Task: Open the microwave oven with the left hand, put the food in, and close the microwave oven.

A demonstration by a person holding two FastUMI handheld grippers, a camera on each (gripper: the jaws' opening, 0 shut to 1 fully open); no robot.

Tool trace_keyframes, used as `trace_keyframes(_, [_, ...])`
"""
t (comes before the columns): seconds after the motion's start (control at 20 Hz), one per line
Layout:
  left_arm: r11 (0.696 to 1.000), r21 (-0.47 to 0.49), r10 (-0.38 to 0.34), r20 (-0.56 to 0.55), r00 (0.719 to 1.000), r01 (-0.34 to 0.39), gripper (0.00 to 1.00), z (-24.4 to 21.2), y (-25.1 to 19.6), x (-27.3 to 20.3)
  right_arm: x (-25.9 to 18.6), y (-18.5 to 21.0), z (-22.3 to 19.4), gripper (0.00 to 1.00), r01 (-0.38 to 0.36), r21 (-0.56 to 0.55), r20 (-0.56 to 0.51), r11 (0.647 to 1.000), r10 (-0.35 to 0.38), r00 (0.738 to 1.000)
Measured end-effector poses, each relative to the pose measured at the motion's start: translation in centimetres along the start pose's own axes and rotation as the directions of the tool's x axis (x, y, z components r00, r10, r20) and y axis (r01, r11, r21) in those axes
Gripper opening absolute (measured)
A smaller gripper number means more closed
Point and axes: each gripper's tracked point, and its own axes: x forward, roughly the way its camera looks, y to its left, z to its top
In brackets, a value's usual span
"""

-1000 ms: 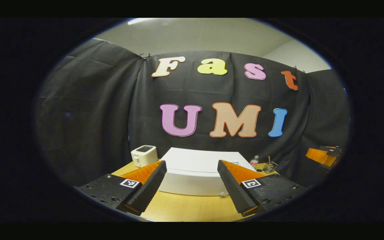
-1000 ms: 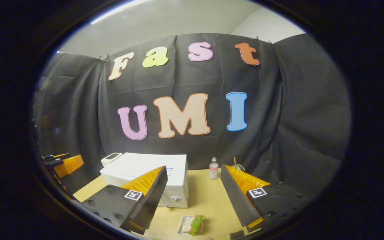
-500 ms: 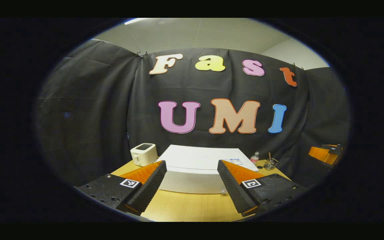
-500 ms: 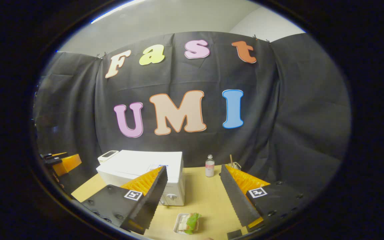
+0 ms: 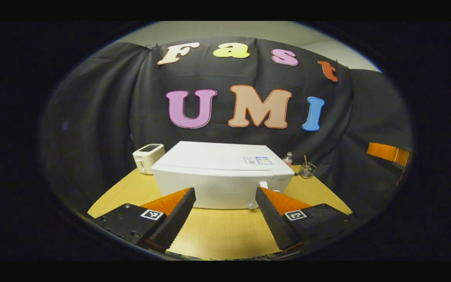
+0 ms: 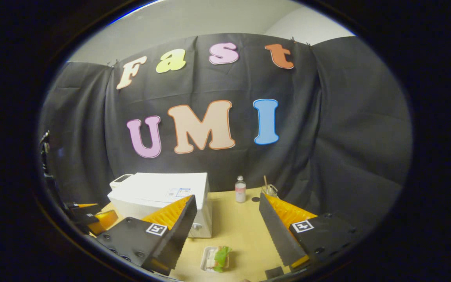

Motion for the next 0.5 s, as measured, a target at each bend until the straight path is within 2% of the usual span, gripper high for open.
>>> trace_keyframes(0.05, [1.0, 0.003, -0.006, -0.028, 1.0, 0.006, 0.93, -1.1, -0.4, 0.6, 0.0, -0.3, -0.1, 0.99, 0.006, 0.0, -0.004, 1.0, -0.006, 1.0])
trace_keyframes(0.1, [1.0, 0.0, -0.017, -0.052, 0.998, 0.017, 0.96, -2.1, -1.0, 1.3, 0.0, -0.6, -0.3, 0.99, 0.013, 0.002, -0.008, 1.0, -0.013, 1.0])
trace_keyframes(0.15, [1.0, -0.005, -0.028, -0.081, 0.996, 0.028, 0.96, -3.2, -1.5, 1.9, -0.1, -0.9, -0.4, 0.91, 0.019, 0.007, -0.011, 1.0, -0.019, 1.0])
trace_keyframes(0.25, [0.999, -0.016, -0.046, -0.115, 0.992, 0.045, 0.95, -4.4, -2.6, 2.9, 0.0, -1.2, -0.5, 0.92, 0.022, 0.015, -0.017, 1.0, -0.022, 1.0])
trace_keyframes(0.3, [0.998, -0.018, -0.058, -0.126, 0.99, 0.056, 0.91, -4.8, -3.2, 3.5, 0.2, -1.5, -0.7, 0.99, 0.024, 0.015, -0.019, 1.0, -0.024, 1.0])
trace_keyframes(0.35, [0.998, -0.016, -0.069, -0.141, 0.988, 0.067, 0.95, -5.3, -3.8, 4.2, 0.4, -1.7, -0.7, 0.99, 0.027, 0.013, -0.02, 1.0, -0.027, 0.999])
trace_keyframes(0.5, [0.996, 0.002, -0.091, -0.178, 0.98, 0.092, 0.96, -6.3, -5.0, 6.2, 1.0, -2.2, -0.7, 0.99, 0.03, 0.008, -0.022, 1.0, -0.029, 0.999])
